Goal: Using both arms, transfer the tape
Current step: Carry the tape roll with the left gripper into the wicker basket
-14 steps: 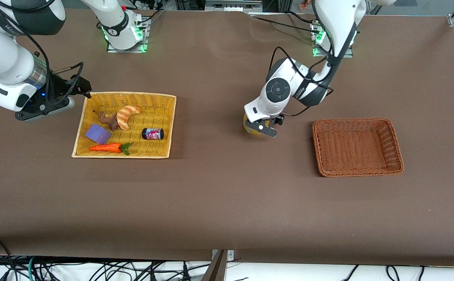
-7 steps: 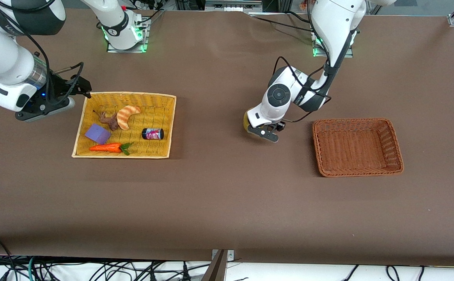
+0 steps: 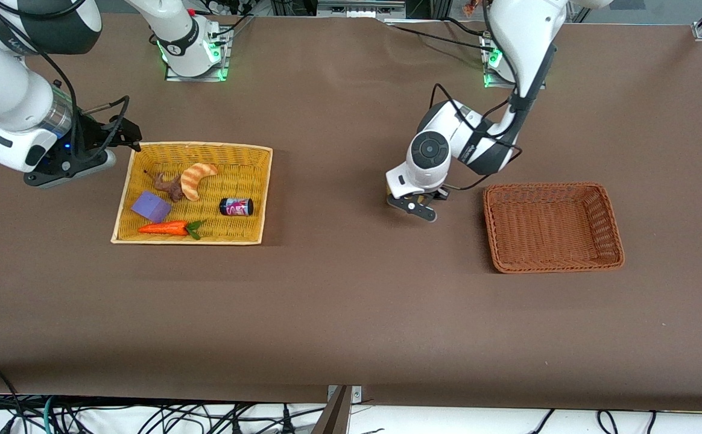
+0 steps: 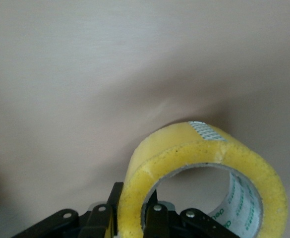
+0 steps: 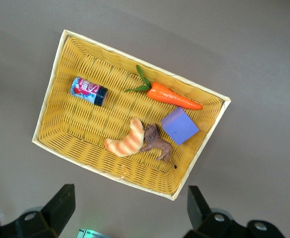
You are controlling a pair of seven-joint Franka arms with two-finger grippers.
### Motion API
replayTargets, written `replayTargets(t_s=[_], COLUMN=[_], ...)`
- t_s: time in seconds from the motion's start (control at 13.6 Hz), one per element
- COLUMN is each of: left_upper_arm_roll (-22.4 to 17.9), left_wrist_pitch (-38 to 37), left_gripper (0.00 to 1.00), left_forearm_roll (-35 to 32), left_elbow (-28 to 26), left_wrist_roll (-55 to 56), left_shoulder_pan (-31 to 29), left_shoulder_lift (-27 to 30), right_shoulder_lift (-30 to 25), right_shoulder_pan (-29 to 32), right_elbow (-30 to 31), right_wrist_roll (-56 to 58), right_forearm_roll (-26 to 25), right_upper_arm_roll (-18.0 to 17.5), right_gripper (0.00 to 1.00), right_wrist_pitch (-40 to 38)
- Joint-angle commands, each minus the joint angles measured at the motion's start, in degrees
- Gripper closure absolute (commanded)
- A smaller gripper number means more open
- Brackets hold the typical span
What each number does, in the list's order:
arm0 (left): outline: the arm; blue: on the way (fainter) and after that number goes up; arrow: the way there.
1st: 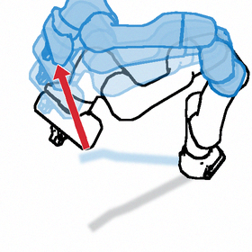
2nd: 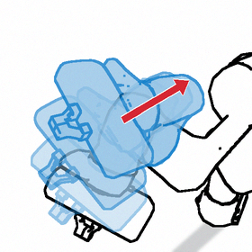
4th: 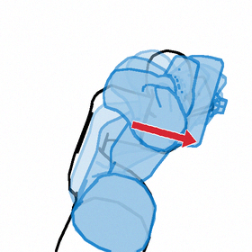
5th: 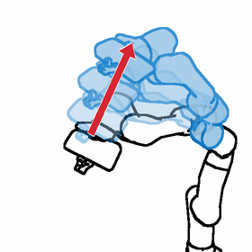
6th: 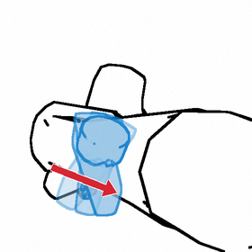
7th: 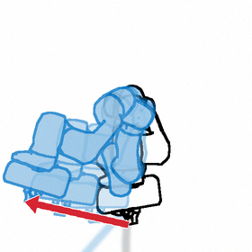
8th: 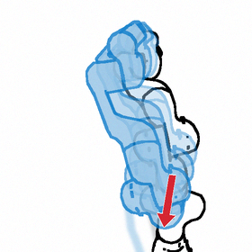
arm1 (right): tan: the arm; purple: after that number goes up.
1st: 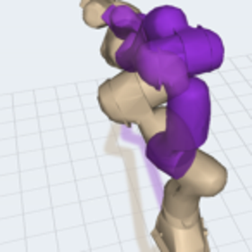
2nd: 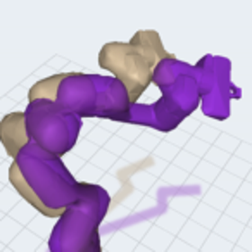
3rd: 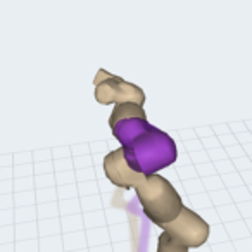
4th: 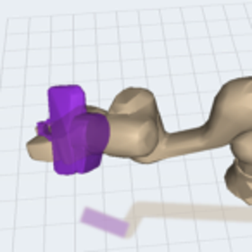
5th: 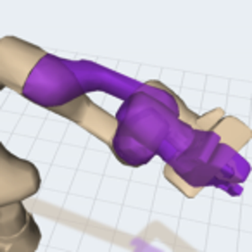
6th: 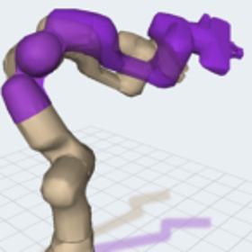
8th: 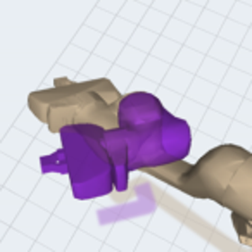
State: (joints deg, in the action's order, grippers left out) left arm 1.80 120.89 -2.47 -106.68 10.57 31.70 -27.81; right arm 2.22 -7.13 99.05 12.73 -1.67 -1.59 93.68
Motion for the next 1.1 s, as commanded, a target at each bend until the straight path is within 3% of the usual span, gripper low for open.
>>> replayTargets(t_s=[0.0, 0.29, 0.37, 0.73, 0.81, 0.88, 1.03], left_upper_arm_roll=[0.04, -0.04, 0.13, 0.22, 0.30, 0.31, 0.74], left_wrist_pitch=[-13.27, -15.95, -15.34, -5.86, -5.06, -5.14, -6.97], left_gripper=[1.00, 1.00, 1.00, 1.00, 0.83, 0.05, 0.00], left_forearm_roll=[-1.84, -2.53, -5.58, -7.90, -7.90, -7.81, -7.12], left_elbow=[7.33, 10.17, 10.09, 8.95, 8.60, 8.68, 9.38], left_wrist_roll=[-7.02, -28.38, -30.07, -40.44, -40.89, -40.55, -40.72], left_shoulder_pan=[-5.23, -18.15, -20.95, -28.79, -28.98, -28.72, -28.28], left_shoulder_lift=[2.84, 2.23, 1.19, -5.23, -5.76, -6.03, -4.55], right_shoulder_lift=[-1.87, -1.87, -1.87, -1.87, -1.87, -1.87, -1.87], right_shoulder_pan=[0.63, 0.63, 0.63, 0.63, 0.63, 0.63, 0.63], right_elbow=[1.58, 1.58, 1.58, 1.58, 1.58, 1.58, 1.58], right_wrist_roll=[1.06, 0.89, 0.63, 0.63, 0.63, 0.63, 0.63], right_forearm_roll=[0.87, 0.87, 0.87, 0.87, 0.87, 0.87, 0.87], right_upper_arm_roll=[-0.43, -0.43, -0.43, -0.43, -0.43, -0.43, -0.52], right_gripper=[0.00, 0.00, 0.00, 0.00, 0.00, 0.00, 0.00], right_wrist_pitch=[-0.25, -0.25, -0.25, -0.25, -0.25, -0.25, -0.25])
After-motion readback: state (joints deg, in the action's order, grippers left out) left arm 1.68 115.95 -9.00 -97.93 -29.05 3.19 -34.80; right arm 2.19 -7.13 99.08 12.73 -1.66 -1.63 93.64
